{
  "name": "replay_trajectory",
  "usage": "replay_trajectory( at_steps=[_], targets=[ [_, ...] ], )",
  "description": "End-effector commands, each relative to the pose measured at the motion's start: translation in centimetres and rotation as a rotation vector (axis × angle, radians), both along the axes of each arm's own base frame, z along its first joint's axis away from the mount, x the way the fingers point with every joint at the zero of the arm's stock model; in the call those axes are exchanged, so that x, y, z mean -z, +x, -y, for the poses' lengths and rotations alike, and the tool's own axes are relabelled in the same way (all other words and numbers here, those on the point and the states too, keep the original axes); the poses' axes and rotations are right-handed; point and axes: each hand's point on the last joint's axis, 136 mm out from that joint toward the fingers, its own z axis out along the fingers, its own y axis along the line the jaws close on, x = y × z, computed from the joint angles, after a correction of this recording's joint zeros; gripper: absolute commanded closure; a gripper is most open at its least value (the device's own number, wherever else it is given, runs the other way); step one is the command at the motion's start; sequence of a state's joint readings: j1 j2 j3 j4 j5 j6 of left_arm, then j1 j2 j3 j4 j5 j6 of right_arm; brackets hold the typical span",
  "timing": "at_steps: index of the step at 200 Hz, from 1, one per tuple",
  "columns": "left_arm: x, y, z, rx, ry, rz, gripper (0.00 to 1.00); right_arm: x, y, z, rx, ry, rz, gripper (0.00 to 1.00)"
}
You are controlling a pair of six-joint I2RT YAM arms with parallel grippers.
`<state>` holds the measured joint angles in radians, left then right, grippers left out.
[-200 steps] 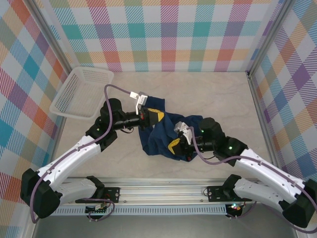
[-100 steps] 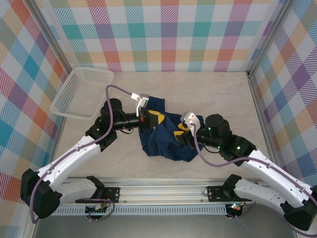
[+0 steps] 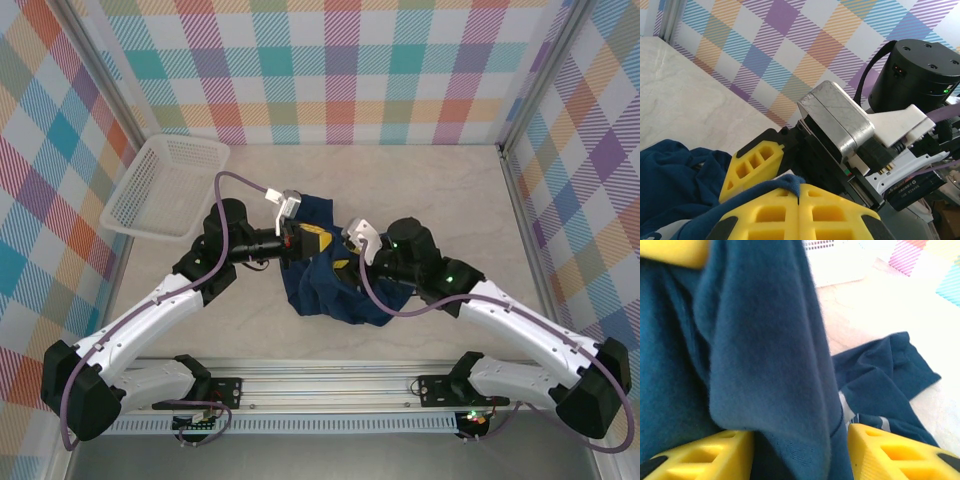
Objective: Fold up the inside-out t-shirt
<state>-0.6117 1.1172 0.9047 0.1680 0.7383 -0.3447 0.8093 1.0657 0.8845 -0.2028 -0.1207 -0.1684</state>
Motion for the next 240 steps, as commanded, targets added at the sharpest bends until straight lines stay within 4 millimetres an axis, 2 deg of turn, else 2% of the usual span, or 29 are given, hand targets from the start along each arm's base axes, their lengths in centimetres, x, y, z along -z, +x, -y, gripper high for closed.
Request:
replay_trajectory(
  at_steps=[1, 13, 31, 68, 79, 98, 123, 141, 160, 172, 175, 185, 211, 240],
  targets=[
    [-0.7, 0.3, -0.4, -0.026, 0.009, 0.034, 1.0, -3.9, -0.5, -1.1, -0.055, 0.104, 0.053, 0.78],
    [-0.2, 0.4, -0.7, -0.043, 0.025, 0.029, 1.0, -4.2, -1.4, -0.7, -0.079, 0.117, 0.034, 0.9],
    [0.3, 0.6, -1.1, -0.065, 0.037, 0.02, 1.0, -4.9, -3.4, 0.0, -0.153, 0.178, -0.028, 0.98],
    [1.7, 0.9, -1.9, -0.108, 0.057, -0.012, 1.0, -6.3, -5.8, 0.8, -0.257, 0.322, -0.189, 1.0],
    [2.4, 1.2, -2.2, -0.134, 0.083, -0.025, 0.94, -6.6, -6.1, 0.9, -0.275, 0.353, -0.215, 1.0],
    [3.5, 1.7, -2.8, -0.182, 0.143, -0.04, 0.78, -6.7, -5.9, 0.9, -0.277, 0.387, -0.24, 1.0],
    [4.4, 1.8, -3.5, -0.209, 0.211, -0.047, 0.62, -6.9, -5.6, 0.6, -0.291, 0.423, -0.261, 1.0],
    [5.1, 2.1, -4.3, -0.254, 0.26, -0.053, 0.54, -6.8, -5.2, 0.6, -0.285, 0.432, -0.274, 1.0],
    [4.8, 2.0, -5.3, -0.306, 0.293, -0.043, 0.48, -6.6, -4.5, 0.7, -0.256, 0.443, -0.29, 1.0],
    [3.6, 1.7, -5.9, -0.342, 0.287, -0.002, 0.44, -6.5, -3.9, 0.9, -0.225, 0.447, -0.301, 1.0],
    [4.0, 1.4, -6.2, -0.345, 0.307, -0.013, 0.42, -6.4, -3.7, 1.0, -0.22, 0.45, -0.306, 1.0],
    [3.5, 0.9, -6.6, -0.363, 0.312, 0.014, 0.37, -6.4, -3.3, 1.1, -0.202, 0.457, -0.325, 1.0],
    [2.7, -0.4, -6.6, -0.364, 0.345, 0.09, 0.32, -6.3, -2.6, 1.1, -0.183, 0.472, -0.37, 1.0],
    [2.9, -2.3, -3.7, -0.243, 0.433, 0.166, 0.37, -6.5, -2.2, 1.0, -0.167, 0.479, -0.396, 1.0]
  ],
)
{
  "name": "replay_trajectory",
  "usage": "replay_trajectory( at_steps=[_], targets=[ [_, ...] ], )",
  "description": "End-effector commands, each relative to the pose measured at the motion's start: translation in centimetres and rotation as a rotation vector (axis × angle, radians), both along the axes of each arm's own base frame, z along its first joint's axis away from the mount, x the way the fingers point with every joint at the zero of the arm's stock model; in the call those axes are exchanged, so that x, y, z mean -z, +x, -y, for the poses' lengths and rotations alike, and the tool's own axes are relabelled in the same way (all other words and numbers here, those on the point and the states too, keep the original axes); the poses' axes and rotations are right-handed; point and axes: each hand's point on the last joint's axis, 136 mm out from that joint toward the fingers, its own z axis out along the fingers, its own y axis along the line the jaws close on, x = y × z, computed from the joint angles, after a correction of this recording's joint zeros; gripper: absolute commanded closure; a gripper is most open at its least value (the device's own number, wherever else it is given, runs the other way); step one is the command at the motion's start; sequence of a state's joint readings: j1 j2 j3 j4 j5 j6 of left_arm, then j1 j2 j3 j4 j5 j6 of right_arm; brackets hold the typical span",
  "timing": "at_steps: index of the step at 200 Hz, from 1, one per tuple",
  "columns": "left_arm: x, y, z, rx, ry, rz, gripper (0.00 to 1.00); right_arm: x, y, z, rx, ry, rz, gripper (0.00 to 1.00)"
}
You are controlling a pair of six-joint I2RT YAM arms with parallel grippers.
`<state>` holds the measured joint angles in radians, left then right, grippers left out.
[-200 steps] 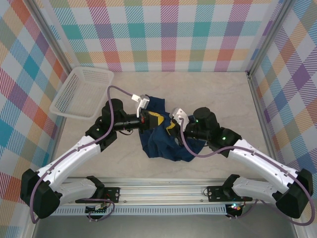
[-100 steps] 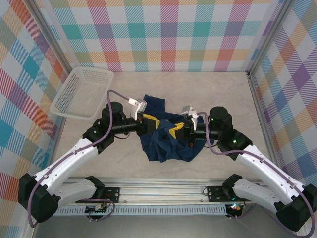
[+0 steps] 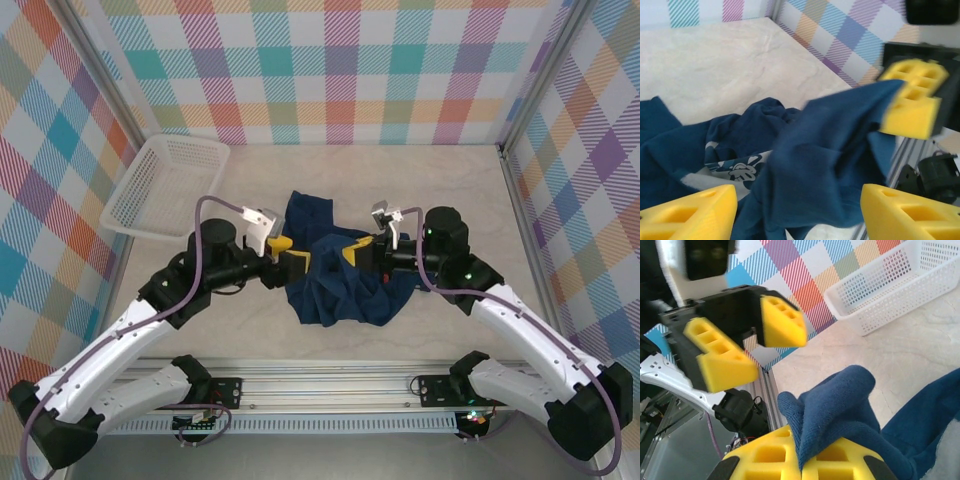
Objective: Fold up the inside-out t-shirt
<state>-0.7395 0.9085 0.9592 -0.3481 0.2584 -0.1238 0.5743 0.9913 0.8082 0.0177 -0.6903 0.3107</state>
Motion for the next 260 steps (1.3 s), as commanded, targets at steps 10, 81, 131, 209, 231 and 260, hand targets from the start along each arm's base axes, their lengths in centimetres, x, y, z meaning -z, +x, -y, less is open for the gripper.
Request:
replay_trajectory(
  at_steps=[10, 81, 131, 209, 231, 260],
  targets=[
    [1.0, -0.4, 2.2, 0.056, 0.177, 0.056, 0.4, -1.5, 0.0, -0.2, -0.016, 0.046, -0.003, 1.0],
    [2.5, 1.9, 5.3, 0.069, 0.258, 0.044, 0.94, -0.8, 0.2, 0.5, 0.033, 0.017, -0.012, 1.0],
    [-2.1, -0.8, 4.4, 0.232, -0.106, 0.023, 1.0, 0.7, 2.1, 3.0, 0.192, -0.046, -0.038, 1.0],
    [-2.5, 2.3, 2.8, 0.178, -0.279, -0.139, 0.92, -0.7, 0.1, 2.1, 0.05, 0.037, -0.002, 1.0],
    [-1.1, 3.6, 2.7, 0.109, -0.231, -0.193, 0.76, -1.3, -0.4, 1.6, -0.002, 0.079, -0.001, 1.0],
    [0.8, 5.3, 1.2, -0.034, -0.133, -0.22, 0.55, -1.8, -0.1, 1.5, -0.002, 0.111, -0.001, 1.0]
  ],
)
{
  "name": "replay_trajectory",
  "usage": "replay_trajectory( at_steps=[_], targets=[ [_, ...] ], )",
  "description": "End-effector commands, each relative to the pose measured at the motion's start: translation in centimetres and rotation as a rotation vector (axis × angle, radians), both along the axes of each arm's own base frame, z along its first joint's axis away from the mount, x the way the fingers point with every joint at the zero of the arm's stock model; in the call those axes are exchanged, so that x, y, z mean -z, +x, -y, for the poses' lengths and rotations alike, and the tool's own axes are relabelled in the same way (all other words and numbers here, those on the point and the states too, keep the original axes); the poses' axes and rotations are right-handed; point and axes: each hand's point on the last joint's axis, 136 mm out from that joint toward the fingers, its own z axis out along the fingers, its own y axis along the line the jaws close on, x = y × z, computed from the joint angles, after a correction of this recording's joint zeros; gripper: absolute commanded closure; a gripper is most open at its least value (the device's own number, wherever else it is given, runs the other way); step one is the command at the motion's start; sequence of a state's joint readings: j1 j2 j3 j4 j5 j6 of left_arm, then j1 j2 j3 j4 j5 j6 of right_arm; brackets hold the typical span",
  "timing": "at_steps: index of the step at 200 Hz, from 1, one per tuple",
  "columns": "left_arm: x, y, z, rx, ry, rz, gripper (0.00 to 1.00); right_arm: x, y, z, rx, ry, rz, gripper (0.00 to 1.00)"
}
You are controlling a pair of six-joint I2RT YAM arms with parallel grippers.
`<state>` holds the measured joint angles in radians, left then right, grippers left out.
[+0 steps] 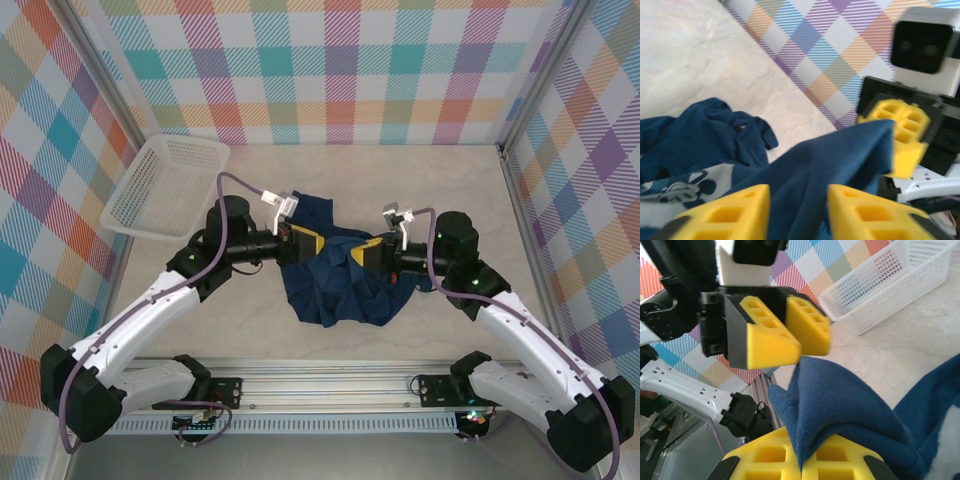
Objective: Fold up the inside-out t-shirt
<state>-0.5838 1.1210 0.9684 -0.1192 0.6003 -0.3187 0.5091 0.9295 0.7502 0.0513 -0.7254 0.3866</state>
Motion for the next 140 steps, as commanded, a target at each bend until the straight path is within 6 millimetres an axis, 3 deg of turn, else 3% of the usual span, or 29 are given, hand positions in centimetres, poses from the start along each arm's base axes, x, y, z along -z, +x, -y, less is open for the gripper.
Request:
replay_trajectory(
  at_steps=[1, 22, 53, 79, 110, 140],
  targets=[
    [0.3, 1.6, -1.8, -0.128, 0.078, -0.008, 0.55, -1.9, -0.3, -0.3, -0.042, 0.07, 0.046, 1.0],
    [0.1, 1.0, -2.7, -0.159, 0.106, 0.029, 0.44, -1.6, 0.6, -0.3, -0.002, 0.066, 0.018, 1.0],
    [0.4, -1.7, -3.7, -0.188, 0.23, 0.159, 0.27, -1.3, 1.8, -0.5, 0.04, 0.076, -0.037, 1.0],
    [1.0, -3.0, -2.8, -0.173, 0.4, 0.299, 0.14, -1.3, 2.1, -0.7, 0.043, 0.077, -0.061, 1.0],
    [2.5, -2.3, -0.9, -0.165, 0.62, 0.417, 0.09, -1.3, 2.3, -0.7, 0.052, 0.077, -0.074, 1.0],
    [2.6, 0.4, -0.4, -0.275, 0.697, 0.464, 0.11, -0.8, 2.1, -0.7, 0.049, 0.068, -0.086, 1.0]
  ],
)
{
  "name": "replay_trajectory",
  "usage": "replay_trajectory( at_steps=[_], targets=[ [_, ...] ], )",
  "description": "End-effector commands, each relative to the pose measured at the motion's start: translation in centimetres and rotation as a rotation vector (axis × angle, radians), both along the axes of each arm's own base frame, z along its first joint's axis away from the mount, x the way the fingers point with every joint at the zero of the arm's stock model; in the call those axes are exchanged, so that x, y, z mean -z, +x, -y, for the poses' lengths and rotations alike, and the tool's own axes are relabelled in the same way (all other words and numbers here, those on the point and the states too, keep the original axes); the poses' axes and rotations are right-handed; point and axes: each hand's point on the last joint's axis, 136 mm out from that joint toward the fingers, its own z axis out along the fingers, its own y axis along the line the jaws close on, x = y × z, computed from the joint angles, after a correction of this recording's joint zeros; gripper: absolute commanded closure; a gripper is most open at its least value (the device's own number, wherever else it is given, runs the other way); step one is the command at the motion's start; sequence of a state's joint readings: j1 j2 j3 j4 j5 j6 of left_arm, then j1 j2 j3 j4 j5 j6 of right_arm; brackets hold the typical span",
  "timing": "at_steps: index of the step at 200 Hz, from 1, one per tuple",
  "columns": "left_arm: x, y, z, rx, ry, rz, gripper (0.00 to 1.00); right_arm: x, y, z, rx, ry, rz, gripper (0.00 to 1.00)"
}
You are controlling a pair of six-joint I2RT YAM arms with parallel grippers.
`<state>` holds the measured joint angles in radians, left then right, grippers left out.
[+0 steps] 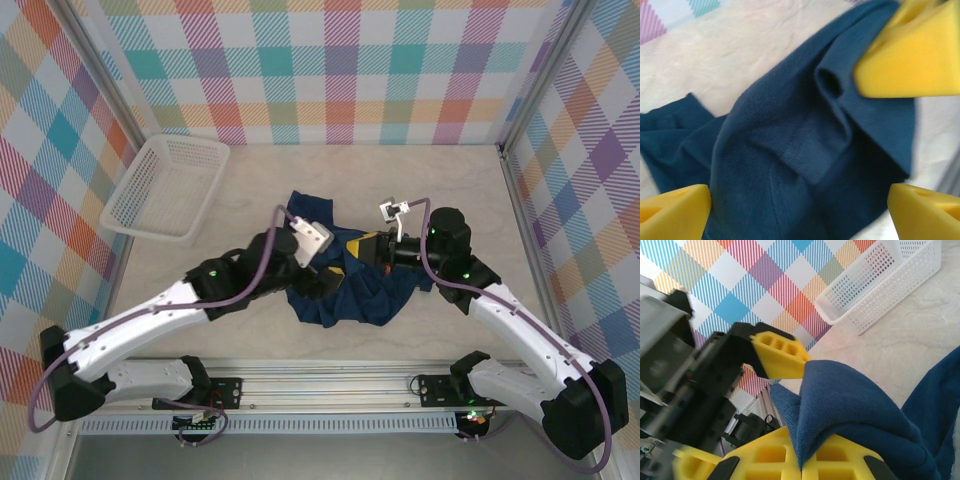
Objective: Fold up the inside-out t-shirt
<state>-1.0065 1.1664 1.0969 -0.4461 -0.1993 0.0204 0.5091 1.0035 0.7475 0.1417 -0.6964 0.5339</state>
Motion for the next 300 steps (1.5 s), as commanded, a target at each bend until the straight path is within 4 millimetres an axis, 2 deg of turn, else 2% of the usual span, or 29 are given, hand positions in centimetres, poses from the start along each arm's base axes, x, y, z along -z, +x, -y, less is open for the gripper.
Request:
replay_trajectory(
  at_steps=[1, 25, 61, 96, 128, 140, 161, 173, 181, 190, 202, 211, 220, 241, 263, 274, 300],
  targets=[
    [-1.0, 2.7, -1.4, -0.122, 0.109, 0.133, 0.11, -1.4, 0.2, 0.0, 0.003, 0.03, 0.041, 1.0],
    [-1.2, 3.9, -0.6, -0.151, 0.124, 0.161, 0.21, -1.2, 0.0, 0.1, 0.004, 0.027, 0.039, 1.0],
    [-1.9, 4.7, -0.3, -0.177, 0.064, 0.167, 0.44, -0.3, 0.0, 0.3, 0.01, -0.004, 0.034, 1.0],
    [-2.7, 4.6, -1.4, -0.179, 0.002, 0.137, 0.57, 0.1, 0.3, 0.6, 0.036, -0.049, 0.035, 1.0],
    [-2.6, 5.1, -3.0, -0.201, -0.063, 0.077, 0.81, -0.2, 0.3, 0.6, 0.035, -0.053, 0.047, 1.0],
    [-2.2, 5.3, -3.5, -0.215, -0.041, 0.064, 0.85, -0.1, 0.3, 0.6, 0.031, -0.053, 0.045, 1.0],
    [-2.0, 5.0, -3.8, -0.21, -0.04, 0.038, 0.86, -0.1, 0.4, 0.6, 0.039, -0.055, 0.043, 1.0],
    [-1.6, 3.9, -2.7, -0.133, -0.059, -0.003, 0.81, -0.1, 0.5, 0.6, 0.044, -0.054, 0.038, 1.0],
    [-1.3, 2.9, -1.6, -0.06, -0.078, -0.04, 0.72, -0.1, 0.7, 0.6, 0.047, -0.052, 0.036, 1.0],
    [-0.9, 1.8, -0.3, 0.017, -0.101, -0.078, 0.56, -0.2, 0.8, 0.5, 0.048, -0.049, 0.029, 1.0],
    [-0.2, 1.0, 0.7, 0.059, -0.097, -0.081, 0.4, -0.2, 0.9, 0.4, 0.042, -0.045, 0.02, 1.0],
    [0.2, 0.9, 1.2, 0.068, -0.076, -0.064, 0.32, -0.2, 0.9, 0.3, 0.041, -0.041, 0.017, 1.0],
    [0.7, 1.1, 1.4, 0.058, -0.053, -0.057, 0.28, -0.3, 0.8, 0.3, 0.039, -0.04, 0.017, 1.0],
    [1.1, 2.2, 1.6, 0.026, -0.023, -0.026, 0.24, -0.2, 0.8, 0.3, 0.034, -0.039, 0.013, 1.0],
    [0.8, 4.6, 0.6, -0.1, 0.003, 0.039, 0.25, -0.2, 0.6, 0.2, 0.024, -0.034, 0.009, 1.0],
    [0.2, 5.5, 0.0, -0.152, -0.009, 0.068, 0.28, 0.0, 0.6, 0.2, 0.022, -0.036, 0.005, 1.0],
    [-1.4, 7.0, -1.1, -0.228, -0.069, 0.113, 0.42, 0.4, 0.6, 0.3, 0.029, -0.048, 0.001, 1.0]
  ],
)
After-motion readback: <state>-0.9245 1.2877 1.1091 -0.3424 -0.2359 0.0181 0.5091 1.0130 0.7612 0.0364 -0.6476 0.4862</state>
